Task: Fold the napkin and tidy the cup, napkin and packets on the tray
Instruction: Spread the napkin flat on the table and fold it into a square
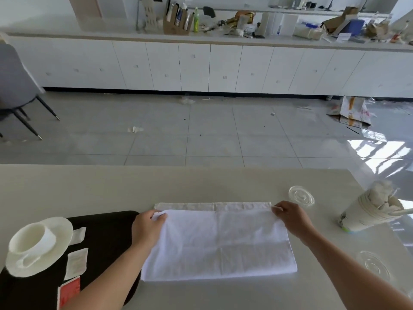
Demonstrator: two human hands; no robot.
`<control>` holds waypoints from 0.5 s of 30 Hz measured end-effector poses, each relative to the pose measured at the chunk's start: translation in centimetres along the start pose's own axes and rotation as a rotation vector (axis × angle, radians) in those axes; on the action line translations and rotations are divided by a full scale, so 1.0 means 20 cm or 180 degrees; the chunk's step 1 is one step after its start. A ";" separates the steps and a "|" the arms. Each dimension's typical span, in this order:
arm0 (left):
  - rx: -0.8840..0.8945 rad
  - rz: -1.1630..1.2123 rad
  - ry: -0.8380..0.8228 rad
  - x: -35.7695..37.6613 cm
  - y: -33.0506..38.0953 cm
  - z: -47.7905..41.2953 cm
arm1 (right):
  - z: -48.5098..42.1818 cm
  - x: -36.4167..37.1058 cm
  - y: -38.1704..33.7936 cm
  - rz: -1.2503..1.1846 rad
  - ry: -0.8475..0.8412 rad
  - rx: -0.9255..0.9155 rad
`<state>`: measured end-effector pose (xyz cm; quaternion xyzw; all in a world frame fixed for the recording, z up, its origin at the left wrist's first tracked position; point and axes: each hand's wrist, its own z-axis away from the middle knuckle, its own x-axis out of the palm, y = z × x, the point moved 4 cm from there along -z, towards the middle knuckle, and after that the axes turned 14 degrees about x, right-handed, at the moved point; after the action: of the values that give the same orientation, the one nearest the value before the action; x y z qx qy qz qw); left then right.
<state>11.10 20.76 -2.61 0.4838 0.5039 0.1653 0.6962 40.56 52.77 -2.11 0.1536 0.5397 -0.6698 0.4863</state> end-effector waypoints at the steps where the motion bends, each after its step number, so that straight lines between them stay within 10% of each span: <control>1: -0.0038 0.0009 -0.0022 0.03 0.00 -0.02 | -0.04 0.01 0.00 0.0005 0.0023 0.0001; 15: 0.0478 -0.1692 0.0049 0.14 -0.03 -0.26 | -0.38 0.14 -0.02 0.0368 0.0142 0.0094</control>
<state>7.76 25.13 -4.84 0.3835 0.6293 -0.0573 0.6735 36.44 57.96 -6.62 0.2066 0.5307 -0.6449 0.5097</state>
